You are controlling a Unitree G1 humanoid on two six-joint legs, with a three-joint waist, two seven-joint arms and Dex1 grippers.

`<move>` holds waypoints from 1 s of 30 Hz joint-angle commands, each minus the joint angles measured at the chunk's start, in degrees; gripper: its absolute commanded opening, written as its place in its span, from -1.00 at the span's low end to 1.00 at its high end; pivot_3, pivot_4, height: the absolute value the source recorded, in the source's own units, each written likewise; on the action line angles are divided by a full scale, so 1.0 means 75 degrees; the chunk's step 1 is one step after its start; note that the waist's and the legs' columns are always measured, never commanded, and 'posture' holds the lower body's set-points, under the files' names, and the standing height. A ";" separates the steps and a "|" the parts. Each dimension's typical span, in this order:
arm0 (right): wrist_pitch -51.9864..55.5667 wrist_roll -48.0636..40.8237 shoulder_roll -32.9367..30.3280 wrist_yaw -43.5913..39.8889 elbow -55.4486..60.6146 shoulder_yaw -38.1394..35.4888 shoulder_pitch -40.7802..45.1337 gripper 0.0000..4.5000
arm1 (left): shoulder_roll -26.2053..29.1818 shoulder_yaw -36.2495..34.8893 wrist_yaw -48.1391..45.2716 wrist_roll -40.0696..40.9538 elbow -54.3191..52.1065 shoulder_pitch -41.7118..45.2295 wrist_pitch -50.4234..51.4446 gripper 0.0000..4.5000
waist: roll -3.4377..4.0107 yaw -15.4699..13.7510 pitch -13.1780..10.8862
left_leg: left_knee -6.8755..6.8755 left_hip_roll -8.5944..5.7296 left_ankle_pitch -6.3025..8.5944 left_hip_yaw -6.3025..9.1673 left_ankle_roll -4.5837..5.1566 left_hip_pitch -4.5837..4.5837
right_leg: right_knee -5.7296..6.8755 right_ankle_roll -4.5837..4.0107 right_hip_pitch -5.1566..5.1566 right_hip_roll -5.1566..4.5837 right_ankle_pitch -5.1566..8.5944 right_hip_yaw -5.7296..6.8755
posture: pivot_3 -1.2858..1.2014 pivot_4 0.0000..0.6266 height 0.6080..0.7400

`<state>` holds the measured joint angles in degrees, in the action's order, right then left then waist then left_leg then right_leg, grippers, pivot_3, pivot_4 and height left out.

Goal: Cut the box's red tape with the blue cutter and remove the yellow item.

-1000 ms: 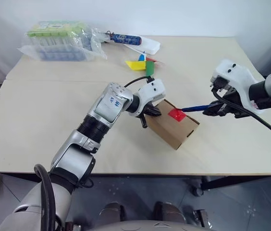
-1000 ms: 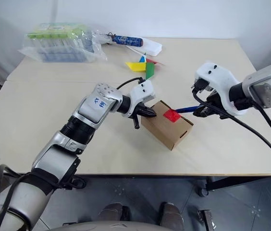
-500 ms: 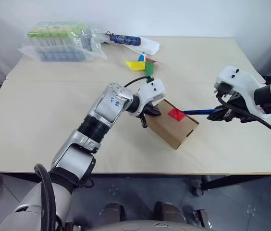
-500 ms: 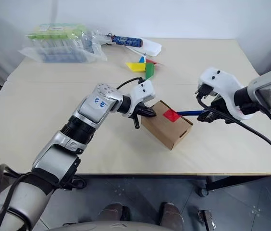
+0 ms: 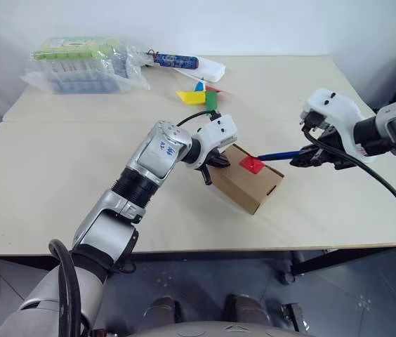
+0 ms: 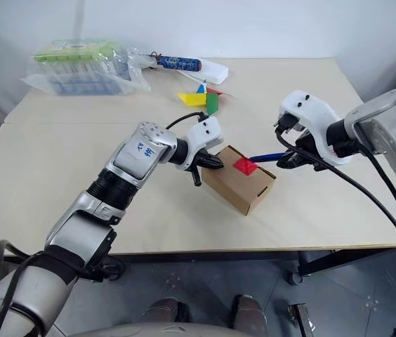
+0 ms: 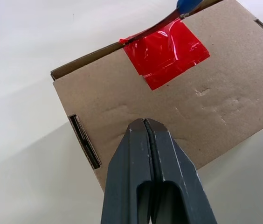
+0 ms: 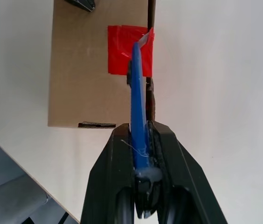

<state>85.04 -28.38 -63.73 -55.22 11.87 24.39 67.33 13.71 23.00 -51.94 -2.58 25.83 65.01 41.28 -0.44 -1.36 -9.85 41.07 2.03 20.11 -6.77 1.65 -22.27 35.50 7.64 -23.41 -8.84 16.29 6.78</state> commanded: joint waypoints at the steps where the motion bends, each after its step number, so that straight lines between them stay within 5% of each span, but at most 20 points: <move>1: -0.0165 0.0142 0.0131 0.0014 -0.0116 0.0037 0.0180 -0.93 | -0.0152 0.0425 0.0086 -0.0278 0.0462 -0.0341 0.0318 -1.00 | 0.0000 -0.0005 0.0000 | 0.0000 -0.0001 0.0000 -0.0001 0.0001 -0.0001 | 0.0000 0.0000 -0.0001 -0.0001 0.0000 0.0000 | 0.03 -0.52 1.00; 13: -0.0477 0.0744 -0.0021 -0.0099 -0.0242 0.0528 0.0217 -0.93 | -0.0146 0.0429 0.0082 -0.0263 0.0378 -0.0379 0.0434 -1.00 | 0.0000 -0.0014 0.0000 | 0.0000 -0.0019 0.0005 -0.0001 0.0016 -0.0008 | -0.0003 0.0005 -0.0004 -0.0020 -0.0002 0.0003 | 0.03 -0.52 1.00; 25: -0.1210 0.1040 -0.1003 -0.1635 0.0191 0.1260 0.0228 -0.93 | -0.0140 0.0438 0.0107 -0.0301 0.0367 -0.0389 0.0485 -1.00 | 0.0000 -0.0040 0.0000 | -0.0002 -0.0054 0.0031 -0.0011 0.0074 -0.0026 | -0.0051 0.0035 0.0005 -0.0077 -0.0019 0.0047 | 0.03 -0.52 1.00; 30: -0.1468 0.1433 -0.0758 -0.1784 -0.0123 0.1298 0.0298 -0.93 | -0.0124 0.0428 0.0132 -0.0320 0.0364 -0.0410 0.0477 -1.00 | 0.0000 -0.0035 0.0000 | -0.0001 -0.0053 0.0036 -0.0013 0.0080 -0.0029 | -0.0066 0.0046 0.0011 -0.0081 -0.0025 0.0064 | 0.03 -0.52 1.00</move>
<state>74.02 -18.34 -69.64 -67.29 11.26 33.52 68.89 12.72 22.95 -51.65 -2.58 25.09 64.88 41.86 -0.44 -1.62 -9.85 41.06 1.63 20.38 -6.87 2.25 -22.49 35.00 7.99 -23.33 -9.45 16.10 7.28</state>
